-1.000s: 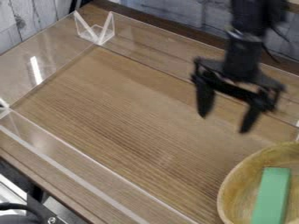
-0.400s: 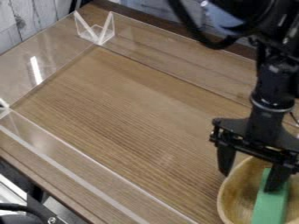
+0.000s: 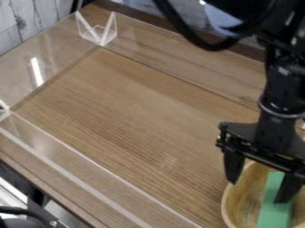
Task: Put green object into wooden bowl
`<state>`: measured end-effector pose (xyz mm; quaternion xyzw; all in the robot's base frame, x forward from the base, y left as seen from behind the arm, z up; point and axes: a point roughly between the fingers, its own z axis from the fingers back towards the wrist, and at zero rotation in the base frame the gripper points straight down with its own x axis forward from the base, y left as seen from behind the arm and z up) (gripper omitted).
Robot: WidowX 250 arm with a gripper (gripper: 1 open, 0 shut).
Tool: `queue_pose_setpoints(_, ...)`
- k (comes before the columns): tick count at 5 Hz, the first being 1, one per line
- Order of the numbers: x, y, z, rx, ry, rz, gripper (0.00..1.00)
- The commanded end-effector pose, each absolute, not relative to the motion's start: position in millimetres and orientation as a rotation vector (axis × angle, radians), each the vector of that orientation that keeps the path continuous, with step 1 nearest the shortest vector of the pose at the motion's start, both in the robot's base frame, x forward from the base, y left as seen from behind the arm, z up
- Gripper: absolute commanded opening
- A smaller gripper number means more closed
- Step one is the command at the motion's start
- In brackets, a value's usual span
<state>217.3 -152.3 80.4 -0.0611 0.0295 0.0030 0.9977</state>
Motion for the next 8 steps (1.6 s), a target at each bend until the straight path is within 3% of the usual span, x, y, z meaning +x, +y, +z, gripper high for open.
queue_pose_setpoints(1, 224.2, -153.8, 86.9, -0.151, -0.016, 0.046, 1.00)
queue_pose_setpoints(8, 248.0, -157.5, 63.5, -0.184, -0.096, 0.039, 1.00)
